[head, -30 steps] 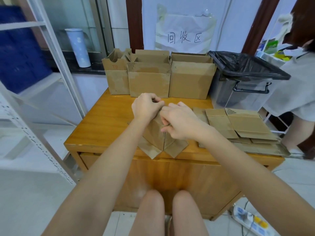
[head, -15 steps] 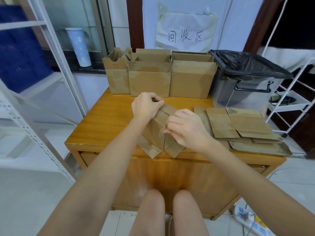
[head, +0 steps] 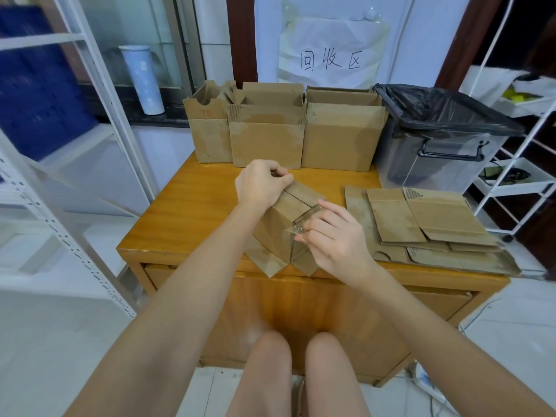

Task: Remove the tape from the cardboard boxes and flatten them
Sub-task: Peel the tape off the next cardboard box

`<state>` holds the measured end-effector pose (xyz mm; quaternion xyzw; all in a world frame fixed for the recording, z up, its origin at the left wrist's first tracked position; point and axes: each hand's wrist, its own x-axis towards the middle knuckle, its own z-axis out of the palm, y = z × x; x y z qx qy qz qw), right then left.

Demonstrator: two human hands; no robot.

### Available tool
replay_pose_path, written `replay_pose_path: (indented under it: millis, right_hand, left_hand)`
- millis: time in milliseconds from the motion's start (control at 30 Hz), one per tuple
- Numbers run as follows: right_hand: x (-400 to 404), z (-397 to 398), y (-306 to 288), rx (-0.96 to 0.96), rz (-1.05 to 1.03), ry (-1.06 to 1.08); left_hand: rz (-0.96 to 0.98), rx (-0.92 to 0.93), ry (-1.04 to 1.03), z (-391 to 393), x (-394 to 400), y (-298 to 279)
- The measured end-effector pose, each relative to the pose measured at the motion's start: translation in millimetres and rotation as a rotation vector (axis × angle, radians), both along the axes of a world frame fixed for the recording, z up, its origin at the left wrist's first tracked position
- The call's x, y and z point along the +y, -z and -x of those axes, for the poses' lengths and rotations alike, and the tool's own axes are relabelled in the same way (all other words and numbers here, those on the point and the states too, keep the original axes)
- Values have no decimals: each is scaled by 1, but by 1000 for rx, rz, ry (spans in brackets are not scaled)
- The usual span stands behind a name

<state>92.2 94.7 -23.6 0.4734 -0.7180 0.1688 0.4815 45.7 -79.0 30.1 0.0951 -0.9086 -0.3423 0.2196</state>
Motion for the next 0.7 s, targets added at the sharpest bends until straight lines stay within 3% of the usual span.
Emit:
replay_pose_path:
  millis: [700]
  right_hand:
    - [16, -5, 16, -110, -22, -63]
  left_hand:
    - [-15, -6, 4, -1, 1, 0]
